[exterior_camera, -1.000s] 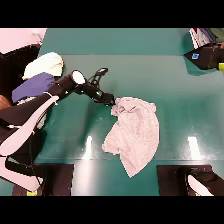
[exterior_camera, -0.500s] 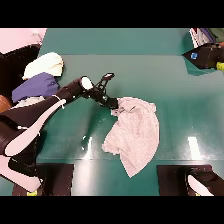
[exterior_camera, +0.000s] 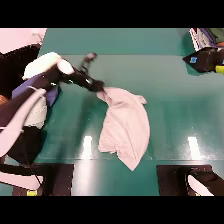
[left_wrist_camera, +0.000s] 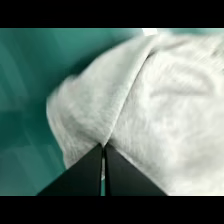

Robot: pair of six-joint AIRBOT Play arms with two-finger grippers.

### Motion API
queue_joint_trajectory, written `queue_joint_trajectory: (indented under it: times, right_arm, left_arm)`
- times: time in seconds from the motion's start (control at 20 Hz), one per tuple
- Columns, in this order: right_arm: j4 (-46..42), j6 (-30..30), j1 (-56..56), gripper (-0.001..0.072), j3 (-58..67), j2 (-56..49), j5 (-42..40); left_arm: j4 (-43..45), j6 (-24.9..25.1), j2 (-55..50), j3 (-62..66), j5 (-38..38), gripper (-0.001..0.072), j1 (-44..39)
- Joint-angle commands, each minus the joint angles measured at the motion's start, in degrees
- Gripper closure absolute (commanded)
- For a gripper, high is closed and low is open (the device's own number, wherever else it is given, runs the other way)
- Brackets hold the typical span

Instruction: Fold the shirts.

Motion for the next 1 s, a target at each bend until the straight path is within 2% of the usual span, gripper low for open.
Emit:
queue_joint_trajectory:
  times: [0.0,0.1,0.15,0.2,0.25,0.45,0.5,0.55,0.65,0.85,0.95]
  right_arm:
    - [-4.61,2.84,0.02,0.0696,-0.07,-3.13,7.67]
    - [-4.15,2.91,0.02,0.0666,-0.09,-8.0,12.92]
    - [-4.04,3.76,0.04,0.0396,-0.2,-10.95,15.45]
    - [-3.82,4.33,0.26,0.0162,-1.42,-13.42,16.83]
    - [-2.56,4.31,0.74,0.0155,-4.17,-15.65,17.09]
    - [7.74,2.51,4.5,0.0166,-18.05,-23.85,8.13]
    - [10.56,1.18,5.99,0.0241,-20.57,-25.75,5.35]
    - [13.38,-0.39,7.67,0.0283,-22.34,-27.89,3.17]
    - [17.62,-2.56,11.21,0.0283,-23.78,-31.87,0.42]
    - [17.81,-3.04,16.44,0.0292,-23.74,-36.57,-3.17]
    - [17.86,-4.22,17.14,0.0591,-23.69,-36.48,-5.51]
  left_arm:
    - [2.47,-0.2,6.51,1.95,0.11,0.0688,9.18]
    - [4.55,0.28,8.09,1.92,-1.36,0.0688,11.87]
    - [6.03,0.26,8.13,1.92,-2.62,0.0688,12.7]
    - [7.65,0.26,8.11,1.77,-3.76,0.0688,13.16]
    - [10.19,0.26,8.11,1.75,-4.66,0.0688,13.16]
    - [14.05,0.26,8.11,1.75,-5.42,0.0687,13.16]
    - [14.03,0.24,8.11,1.75,-5.33,0.0687,13.14]
    - [14.03,0.24,8.11,1.75,-5.16,0.0687,13.14]
    - [14.03,0.26,8.11,1.75,-4.92,0.0687,13.16]
    - [14.03,0.24,8.11,1.75,-4.96,0.0687,13.14]
    - [13.99,0.2,8.13,1.77,-5.11,0.0687,13.16]
